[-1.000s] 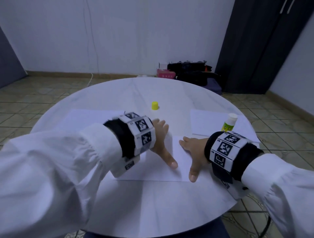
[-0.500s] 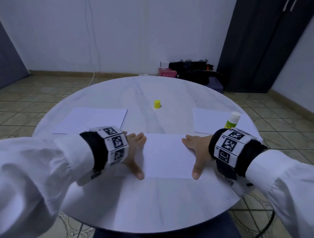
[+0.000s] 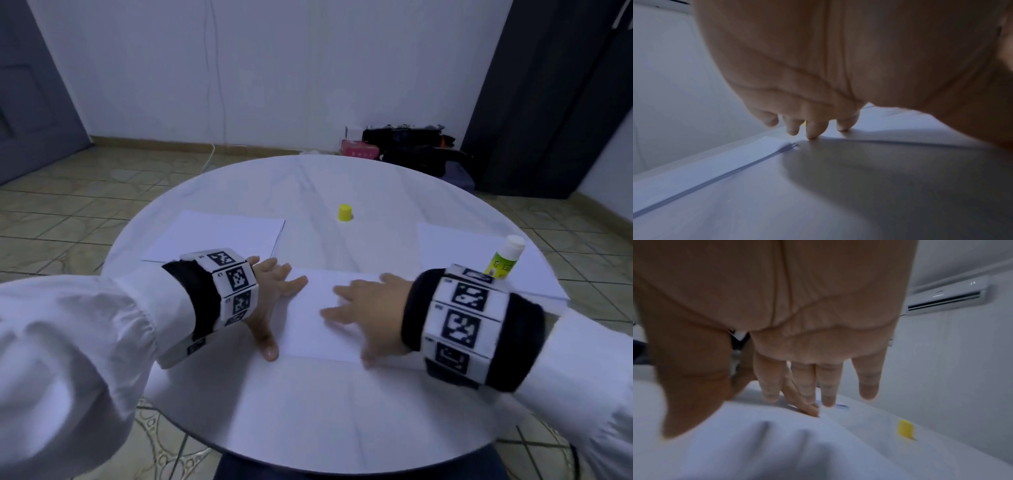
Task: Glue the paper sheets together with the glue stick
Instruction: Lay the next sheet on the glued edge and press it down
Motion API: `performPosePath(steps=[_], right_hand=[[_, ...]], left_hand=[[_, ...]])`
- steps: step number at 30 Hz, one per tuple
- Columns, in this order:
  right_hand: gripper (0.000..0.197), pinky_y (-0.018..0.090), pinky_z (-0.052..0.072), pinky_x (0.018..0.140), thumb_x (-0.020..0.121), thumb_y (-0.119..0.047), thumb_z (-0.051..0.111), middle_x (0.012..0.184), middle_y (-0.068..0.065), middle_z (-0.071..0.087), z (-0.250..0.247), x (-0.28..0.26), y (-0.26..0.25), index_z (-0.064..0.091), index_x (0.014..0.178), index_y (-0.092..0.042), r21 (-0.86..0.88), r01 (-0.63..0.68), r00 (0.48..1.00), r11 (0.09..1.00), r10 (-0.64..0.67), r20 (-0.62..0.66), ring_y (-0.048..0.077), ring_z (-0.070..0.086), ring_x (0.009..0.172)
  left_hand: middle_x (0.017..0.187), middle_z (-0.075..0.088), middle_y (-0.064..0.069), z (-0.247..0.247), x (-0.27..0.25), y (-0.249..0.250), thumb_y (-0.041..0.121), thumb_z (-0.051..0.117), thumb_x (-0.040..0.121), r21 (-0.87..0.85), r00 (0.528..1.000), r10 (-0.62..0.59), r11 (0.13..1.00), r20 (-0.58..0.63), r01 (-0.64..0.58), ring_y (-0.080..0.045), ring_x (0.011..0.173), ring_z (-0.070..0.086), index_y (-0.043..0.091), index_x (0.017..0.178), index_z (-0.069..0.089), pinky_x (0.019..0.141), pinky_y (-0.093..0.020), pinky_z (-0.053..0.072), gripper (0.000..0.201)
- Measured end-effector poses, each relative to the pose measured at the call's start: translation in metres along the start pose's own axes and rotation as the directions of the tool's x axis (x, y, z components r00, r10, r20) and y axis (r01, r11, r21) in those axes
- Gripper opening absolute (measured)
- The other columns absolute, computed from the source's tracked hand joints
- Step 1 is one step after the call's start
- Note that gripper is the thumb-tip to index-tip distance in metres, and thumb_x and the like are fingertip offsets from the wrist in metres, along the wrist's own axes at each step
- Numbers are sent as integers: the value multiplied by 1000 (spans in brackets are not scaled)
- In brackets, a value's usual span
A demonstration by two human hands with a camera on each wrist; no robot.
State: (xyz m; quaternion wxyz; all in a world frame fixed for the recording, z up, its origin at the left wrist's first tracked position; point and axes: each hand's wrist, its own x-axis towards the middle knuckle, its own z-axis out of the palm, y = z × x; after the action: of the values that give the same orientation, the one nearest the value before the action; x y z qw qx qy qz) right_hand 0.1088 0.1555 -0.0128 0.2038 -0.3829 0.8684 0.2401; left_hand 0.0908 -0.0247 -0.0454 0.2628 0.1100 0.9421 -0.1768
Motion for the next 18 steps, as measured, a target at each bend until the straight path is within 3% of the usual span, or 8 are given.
performPosePath(steps=[2,3,4,7,9,12,18], right_hand=[[65,29,8,106,96,-33,49,158,3,12,-12,10,-20,15,151,-27,-7,132,985,991,-132,-111,19,14,144],[59,27,9,98,98,-30,46,157,3,16,-16,16,-28,19,151,-24,0,181,974,983,-180,-140,19,17,142],[55,27,13,94,99,-28,45,155,3,19,-20,22,-36,23,149,-21,22,197,970,980,-191,-150,20,21,140],[61,34,29,101,95,-35,52,150,6,27,-21,41,-45,25,148,-23,107,164,981,981,-151,-118,25,31,135],[71,40,28,107,91,-44,55,154,6,18,-14,50,-35,18,150,-29,164,128,991,978,-120,-60,26,25,139],[94,43,10,116,83,-56,60,159,3,-7,-2,51,-8,0,151,-32,239,36,999,970,-42,20,22,2,147],[121,35,-1,117,71,-51,76,158,0,-18,26,28,46,-12,150,-27,326,-108,991,939,76,108,17,-11,146]], left_hand=[[160,-12,-3,0,-1,0,67,75,61,5,1000,-2,1000,-14,2,-24,147,-13,31,150,-16,119,-47,-5,132],[160,-11,-4,0,-2,1,67,75,62,14,1000,-2,1000,-20,3,-25,147,-12,30,151,-15,119,-47,-5,132],[160,-11,-4,0,-4,2,67,74,63,26,1000,-4,1000,-27,4,-25,147,-12,27,151,-15,119,-47,-4,131],[160,-11,-4,-1,-7,2,68,72,65,30,999,-6,1000,-35,7,-25,147,-12,18,152,-15,119,-46,-5,132],[161,-9,-3,1,-6,0,68,73,63,-1,999,-6,1000,-43,6,-24,147,-11,14,152,-12,119,-46,-4,134],[160,-1,0,5,-3,-3,70,75,58,-30,996,1,1000,-86,-4,-22,147,-5,14,152,-5,119,-46,-3,136],[160,-6,2,2,-1,-4,68,76,58,-52,996,-6,999,-89,1,-19,147,-11,17,152,-7,119,-42,-8,136]])
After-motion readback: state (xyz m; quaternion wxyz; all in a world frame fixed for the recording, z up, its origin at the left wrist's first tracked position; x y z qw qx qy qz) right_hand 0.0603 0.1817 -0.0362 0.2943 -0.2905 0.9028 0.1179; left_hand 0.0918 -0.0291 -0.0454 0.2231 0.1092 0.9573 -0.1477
